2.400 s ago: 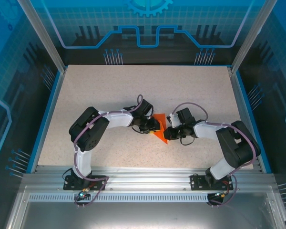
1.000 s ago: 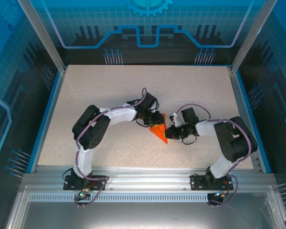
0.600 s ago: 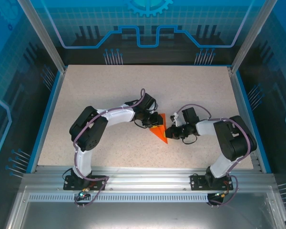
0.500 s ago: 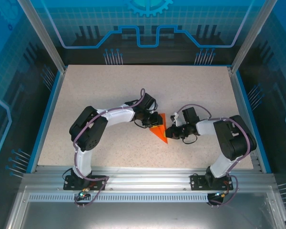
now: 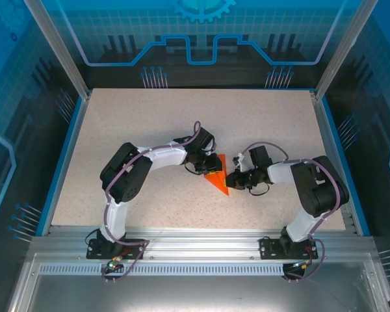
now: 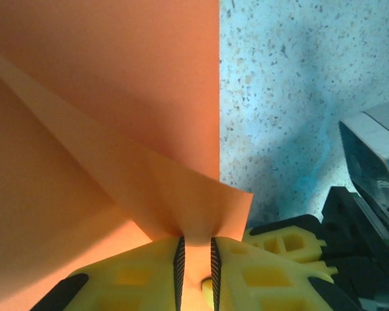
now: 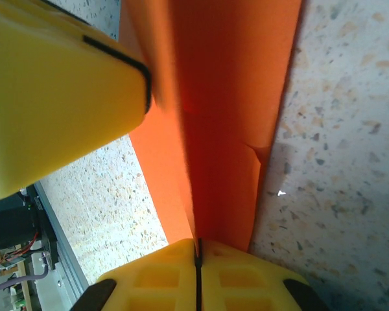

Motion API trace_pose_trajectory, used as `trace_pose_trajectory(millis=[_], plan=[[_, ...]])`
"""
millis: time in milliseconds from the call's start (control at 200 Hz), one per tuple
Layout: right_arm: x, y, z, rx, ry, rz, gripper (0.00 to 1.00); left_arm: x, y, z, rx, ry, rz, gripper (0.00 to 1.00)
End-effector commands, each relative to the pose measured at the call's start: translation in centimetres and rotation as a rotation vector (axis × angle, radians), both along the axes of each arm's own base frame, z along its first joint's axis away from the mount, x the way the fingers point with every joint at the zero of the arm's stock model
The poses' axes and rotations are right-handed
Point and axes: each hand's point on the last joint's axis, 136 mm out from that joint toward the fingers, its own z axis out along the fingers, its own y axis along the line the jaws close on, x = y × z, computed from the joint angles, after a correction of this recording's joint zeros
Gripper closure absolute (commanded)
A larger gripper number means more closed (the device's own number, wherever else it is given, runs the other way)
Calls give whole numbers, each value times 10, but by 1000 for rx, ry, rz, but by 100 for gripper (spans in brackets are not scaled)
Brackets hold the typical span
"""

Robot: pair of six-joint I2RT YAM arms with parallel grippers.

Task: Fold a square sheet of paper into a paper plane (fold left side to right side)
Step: Fourth fold the wing at the center of the table.

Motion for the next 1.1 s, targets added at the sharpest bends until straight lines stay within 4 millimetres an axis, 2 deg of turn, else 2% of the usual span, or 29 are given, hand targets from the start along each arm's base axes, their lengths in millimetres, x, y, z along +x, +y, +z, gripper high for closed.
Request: trace_pose_trajectory(millis=[0,200,420,775,1095], plan=[[-10,-24,-33,-130,81,-55,92,3,0,-5,16,7,-12,77],[-9,-23,-30,-124,63,-55,89,2,2,-11,26,20,-12,77],[-5,-22,-21,-111,33,-56,81,1,5,-16,39,26,-7,77],[-2,-17,-9,-74,9,-45,77,0,5,-20,42,34,-6,77],[3,-29,4,-89,-28,-101,68,0,5,-20,41,35,-3,77]])
